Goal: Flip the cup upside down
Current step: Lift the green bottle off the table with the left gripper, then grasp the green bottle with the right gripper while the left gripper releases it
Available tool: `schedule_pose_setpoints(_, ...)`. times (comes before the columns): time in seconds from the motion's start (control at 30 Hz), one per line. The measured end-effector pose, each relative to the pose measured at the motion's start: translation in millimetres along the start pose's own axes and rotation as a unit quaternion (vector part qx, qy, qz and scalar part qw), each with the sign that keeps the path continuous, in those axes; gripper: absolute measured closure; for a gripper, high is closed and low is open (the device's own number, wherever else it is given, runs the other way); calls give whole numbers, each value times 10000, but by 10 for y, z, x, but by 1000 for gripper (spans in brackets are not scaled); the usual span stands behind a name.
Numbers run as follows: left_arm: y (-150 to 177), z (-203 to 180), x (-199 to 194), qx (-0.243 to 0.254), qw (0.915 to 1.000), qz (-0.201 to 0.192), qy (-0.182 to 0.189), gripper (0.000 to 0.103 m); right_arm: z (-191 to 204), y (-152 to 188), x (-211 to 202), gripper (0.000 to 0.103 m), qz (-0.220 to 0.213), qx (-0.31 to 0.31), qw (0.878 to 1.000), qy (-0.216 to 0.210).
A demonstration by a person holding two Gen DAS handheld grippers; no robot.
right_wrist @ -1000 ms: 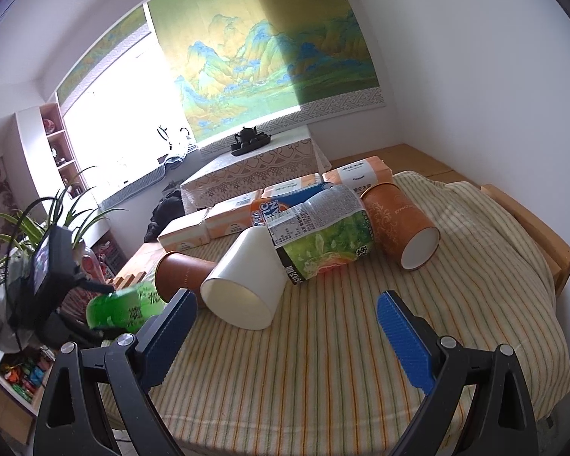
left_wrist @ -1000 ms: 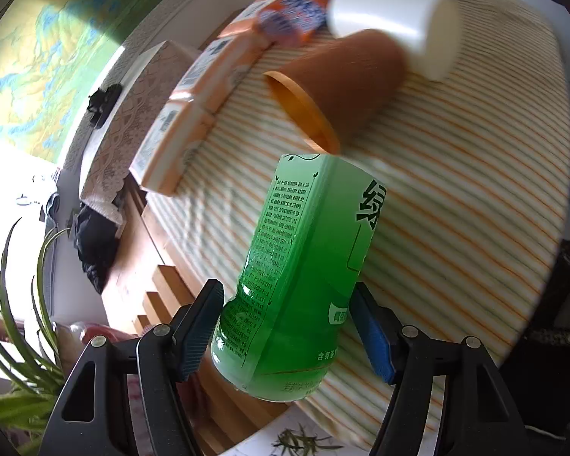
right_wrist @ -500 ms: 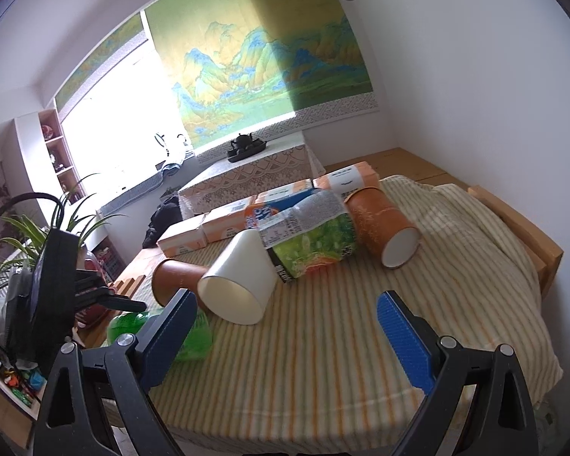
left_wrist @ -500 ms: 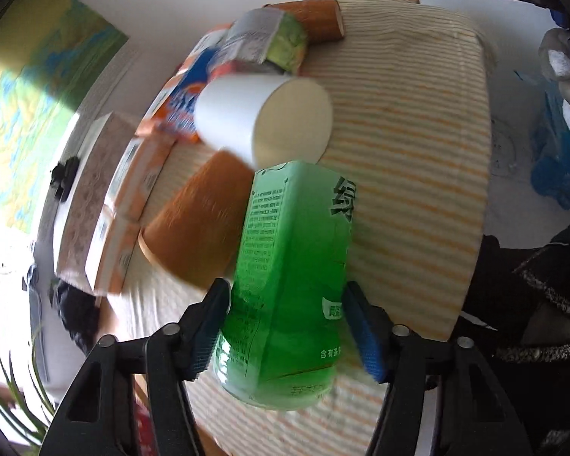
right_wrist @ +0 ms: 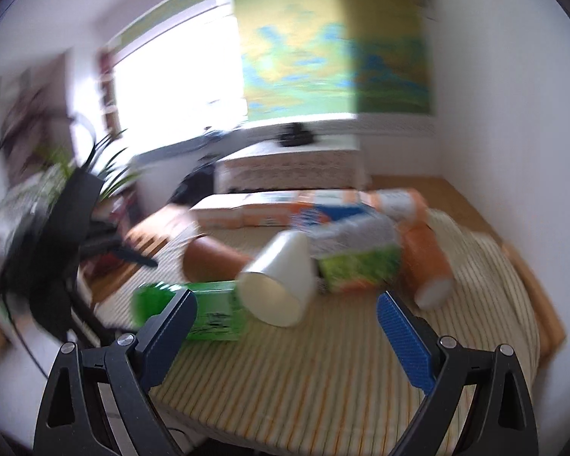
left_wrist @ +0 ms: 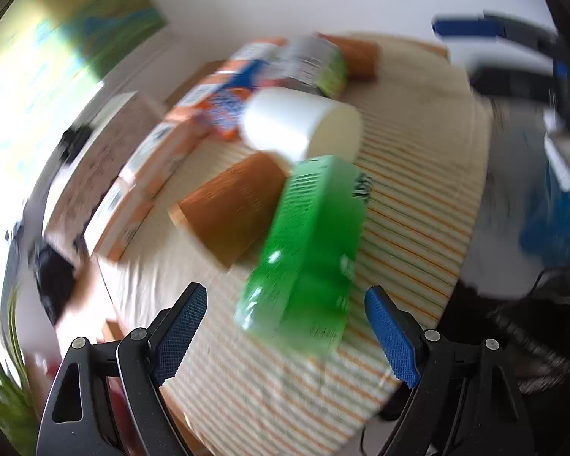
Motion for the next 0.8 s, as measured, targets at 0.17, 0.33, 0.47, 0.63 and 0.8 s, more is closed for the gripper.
schedule_pose_setpoints(0.17,374,186,-430,-1136,9926,-413,-70,9,516,-73,178,9,448,-1446,9848,-851)
schedule_pose_setpoints(0.33,770,96,-707,-2101,9735,-879,-196,6,951,-18,488,9,1125,-2620,9459,-1548)
schedule_pose_setpoints(0.47,1079,66,-780,-2750,9564,-943,-281,6,1263,62,682,9,1490,-3569,9054,-1750)
schedule_pose_setpoints(0.63,1330,12,-676,-3261,9420,-742,-264,6,1493,260,821,9,1989,-4400,8517,-2037)
schedule_pose_setpoints(0.8,1492,22,-679,-3313,9403,-664,-409,6,1650,404,1065,9,2348,-5023,8097,-1924)
Point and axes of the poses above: each gripper's, at about its wrist camera, not at the fingertips, and x roughly the way its jaws point, z to its left, y to its underside, the point moved 8 cm from there along x, roughly the way its jaws point, and after that the axes turned 1 degree about -y, right-handed, at the moved point
